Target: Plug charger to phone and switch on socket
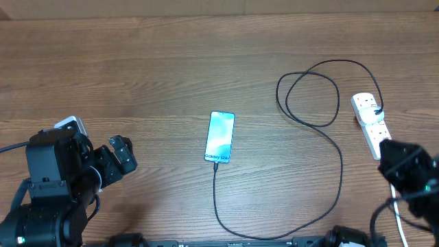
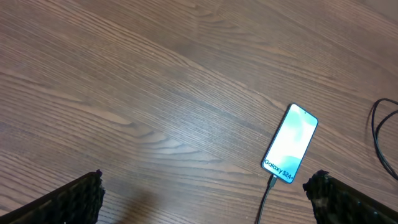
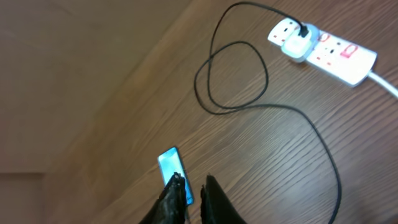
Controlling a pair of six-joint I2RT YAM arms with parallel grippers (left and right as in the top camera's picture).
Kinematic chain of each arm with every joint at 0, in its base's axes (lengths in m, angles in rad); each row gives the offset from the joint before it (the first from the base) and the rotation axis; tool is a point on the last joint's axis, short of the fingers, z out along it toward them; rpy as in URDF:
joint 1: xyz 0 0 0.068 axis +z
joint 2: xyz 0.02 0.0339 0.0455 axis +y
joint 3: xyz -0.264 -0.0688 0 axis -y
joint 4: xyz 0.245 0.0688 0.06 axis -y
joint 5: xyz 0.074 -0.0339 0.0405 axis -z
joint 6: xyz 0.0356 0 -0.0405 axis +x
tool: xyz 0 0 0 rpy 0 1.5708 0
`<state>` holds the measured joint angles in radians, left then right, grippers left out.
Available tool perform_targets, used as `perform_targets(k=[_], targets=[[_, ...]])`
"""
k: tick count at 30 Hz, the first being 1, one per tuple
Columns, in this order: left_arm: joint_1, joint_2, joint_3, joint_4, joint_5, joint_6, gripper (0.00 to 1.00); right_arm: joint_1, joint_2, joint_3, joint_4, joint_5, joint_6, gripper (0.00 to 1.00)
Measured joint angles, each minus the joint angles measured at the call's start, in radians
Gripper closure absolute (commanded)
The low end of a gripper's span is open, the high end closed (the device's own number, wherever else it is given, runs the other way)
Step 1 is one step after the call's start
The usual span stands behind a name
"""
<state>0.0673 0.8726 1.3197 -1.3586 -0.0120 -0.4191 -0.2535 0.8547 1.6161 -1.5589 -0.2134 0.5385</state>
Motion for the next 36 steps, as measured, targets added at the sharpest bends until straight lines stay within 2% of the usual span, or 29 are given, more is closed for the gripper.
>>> perform_targets(k=[9, 14, 19, 20, 21, 27, 36], targets=[[0.000, 0.000, 0.000, 0.000, 0.000, 0.000, 0.01, 0.000, -0.011, 0.000, -0.137, -0.016, 0.003, 0.96], [0.000, 0.000, 0.000, 0.000, 0.000, 0.000, 0.00, 0.000, -0.022, 0.000, -0.137, -0.094, -0.095, 0.96], [0.000, 0.000, 0.000, 0.000, 0.000, 0.000, 0.00, 0.000, -0.118, 0.000, -0.136, -0.132, -0.156, 0.94], [0.000, 0.000, 0.000, 0.000, 0.000, 0.000, 0.01, 0.000, -0.150, 0.000, -0.136, -0.136, -0.167, 0.73], [0.000, 0.000, 0.000, 0.000, 0.000, 0.000, 0.01, 0.000, -0.190, 0.000, -0.136, -0.141, -0.179, 0.02], [0.000, 0.000, 0.000, 0.000, 0.000, 0.000, 0.00, 0.000, -0.357, 0.003, -0.140, -0.149, -0.230, 0.00], [0.000, 0.000, 0.000, 0.000, 0.000, 0.000, 0.00, 0.000, -0.367, 0.005, -0.140, -0.132, -0.241, 0.00]])
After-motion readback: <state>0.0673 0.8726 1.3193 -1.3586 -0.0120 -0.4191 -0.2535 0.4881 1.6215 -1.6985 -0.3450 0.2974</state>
